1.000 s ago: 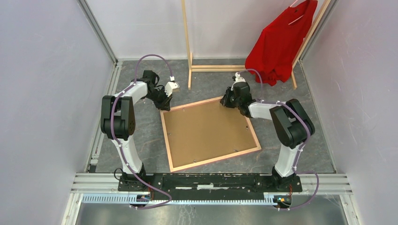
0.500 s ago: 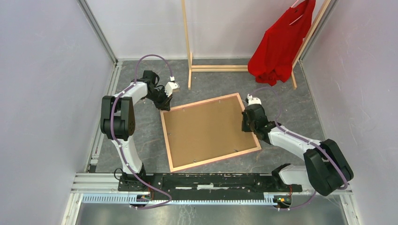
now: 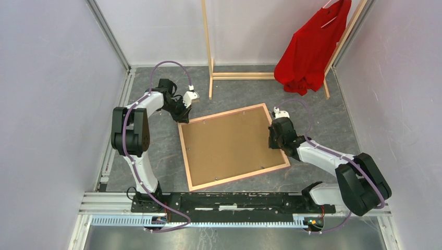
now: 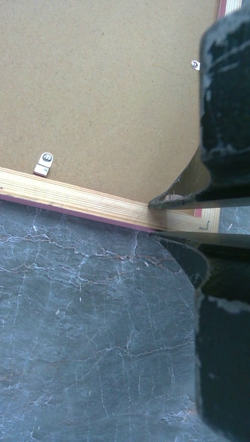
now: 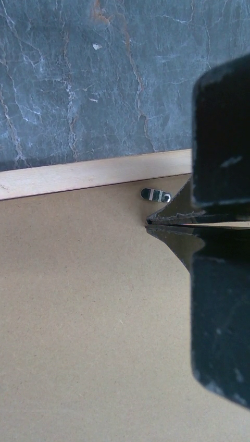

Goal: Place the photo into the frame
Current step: Install the photo frame at the center of the board.

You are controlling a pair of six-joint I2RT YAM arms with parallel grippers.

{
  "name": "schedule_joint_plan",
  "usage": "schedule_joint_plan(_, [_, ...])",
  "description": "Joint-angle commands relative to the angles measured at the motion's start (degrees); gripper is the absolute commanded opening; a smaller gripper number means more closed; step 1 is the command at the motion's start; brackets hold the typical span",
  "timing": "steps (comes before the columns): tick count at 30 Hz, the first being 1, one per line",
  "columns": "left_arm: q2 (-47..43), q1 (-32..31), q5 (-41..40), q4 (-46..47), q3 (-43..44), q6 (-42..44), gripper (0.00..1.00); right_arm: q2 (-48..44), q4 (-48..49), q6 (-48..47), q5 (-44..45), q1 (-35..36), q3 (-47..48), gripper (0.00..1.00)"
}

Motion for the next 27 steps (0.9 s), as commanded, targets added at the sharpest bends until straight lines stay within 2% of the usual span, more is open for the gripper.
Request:
schedule_joint_plan(1, [1.3, -1.5, -2.3, 1.0, -2.0, 1.1, 0.18, 1.0, 2.2, -0.8, 1.7, -0.5, 0.3, 0.00])
schedule_joint_plan(27, [1.2, -1.5, -2.5, 1.0, -1.9, 1.4, 0.18, -2.3, 0.0, -1.9, 5.2, -2.9, -2.2, 0.00])
